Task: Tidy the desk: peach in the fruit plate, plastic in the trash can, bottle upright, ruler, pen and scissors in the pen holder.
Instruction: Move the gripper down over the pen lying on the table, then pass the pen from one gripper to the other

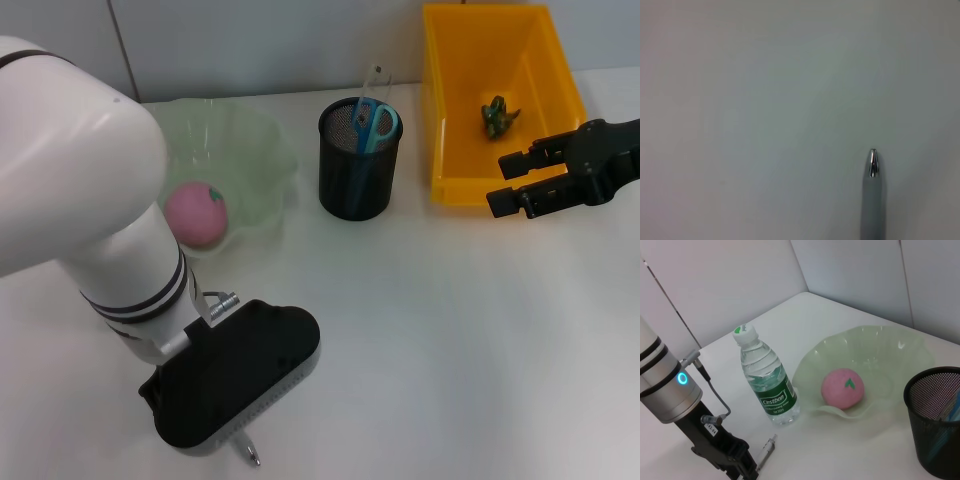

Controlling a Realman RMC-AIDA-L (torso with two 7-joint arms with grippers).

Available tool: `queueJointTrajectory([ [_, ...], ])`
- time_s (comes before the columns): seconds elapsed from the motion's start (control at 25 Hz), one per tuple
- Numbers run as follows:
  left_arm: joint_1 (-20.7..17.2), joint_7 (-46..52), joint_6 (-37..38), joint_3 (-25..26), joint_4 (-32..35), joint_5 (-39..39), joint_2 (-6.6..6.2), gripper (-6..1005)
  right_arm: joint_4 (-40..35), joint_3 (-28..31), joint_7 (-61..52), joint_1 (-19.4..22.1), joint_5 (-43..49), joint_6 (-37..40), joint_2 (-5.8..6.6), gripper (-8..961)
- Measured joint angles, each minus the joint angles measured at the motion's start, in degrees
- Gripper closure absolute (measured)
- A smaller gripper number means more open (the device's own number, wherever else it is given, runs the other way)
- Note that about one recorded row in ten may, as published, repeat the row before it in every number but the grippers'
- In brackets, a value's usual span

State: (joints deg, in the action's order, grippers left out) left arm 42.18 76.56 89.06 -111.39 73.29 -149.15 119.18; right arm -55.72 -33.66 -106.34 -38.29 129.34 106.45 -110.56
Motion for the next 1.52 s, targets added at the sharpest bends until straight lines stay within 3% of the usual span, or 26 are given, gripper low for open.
queueJointTrajectory([
  [1.52, -0.26, -2.86, -1.88, -0.07, -2.09, 0.36, 0.00, 686, -0.04, -0.53, -1.64, -0.65, 0.13, -0.02, 0.09, 198],
])
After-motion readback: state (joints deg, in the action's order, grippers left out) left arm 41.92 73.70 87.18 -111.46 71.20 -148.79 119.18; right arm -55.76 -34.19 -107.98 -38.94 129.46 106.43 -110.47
